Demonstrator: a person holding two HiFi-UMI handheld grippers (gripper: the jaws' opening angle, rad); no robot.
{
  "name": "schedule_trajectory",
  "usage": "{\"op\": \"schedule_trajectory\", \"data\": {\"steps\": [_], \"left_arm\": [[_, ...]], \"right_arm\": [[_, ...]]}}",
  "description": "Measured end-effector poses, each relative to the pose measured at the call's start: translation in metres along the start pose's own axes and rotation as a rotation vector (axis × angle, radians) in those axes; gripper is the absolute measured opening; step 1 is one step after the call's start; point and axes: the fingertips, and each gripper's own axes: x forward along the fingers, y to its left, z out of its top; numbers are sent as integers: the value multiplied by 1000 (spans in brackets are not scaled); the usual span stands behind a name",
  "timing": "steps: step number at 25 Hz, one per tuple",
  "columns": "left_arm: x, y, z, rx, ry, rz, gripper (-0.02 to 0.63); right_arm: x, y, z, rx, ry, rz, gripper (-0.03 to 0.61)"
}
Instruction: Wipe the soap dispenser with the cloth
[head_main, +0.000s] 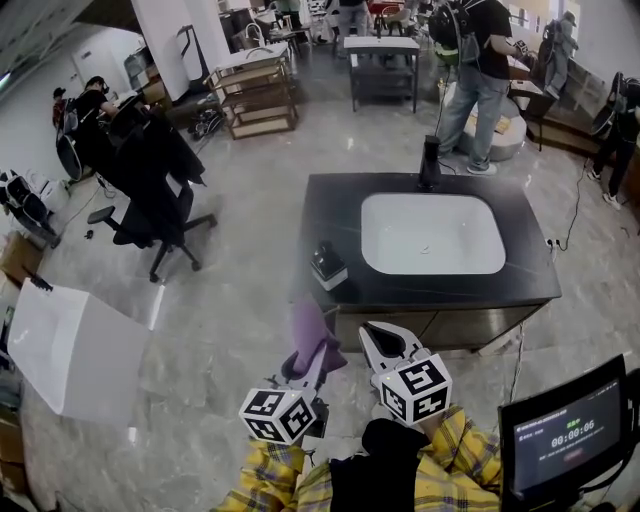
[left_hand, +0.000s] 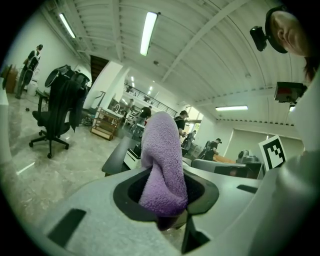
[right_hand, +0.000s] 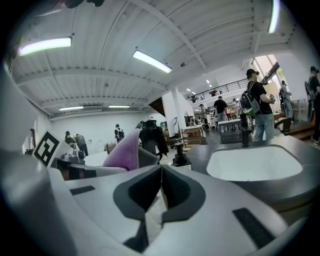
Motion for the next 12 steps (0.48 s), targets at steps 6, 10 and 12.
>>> {"op": "schedule_trajectory", "data": {"steps": [6, 10, 12], "left_arm": [[32, 13, 12, -5, -6, 28, 87], [51, 22, 19, -2, -11, 67, 87], [60, 24, 23, -4, -19, 86, 87]], "right_arm": [[29, -26, 12, 1, 2, 24, 6], [47, -42, 19, 3, 1, 48, 6], [53, -52, 22, 5, 1, 61, 6]]}}
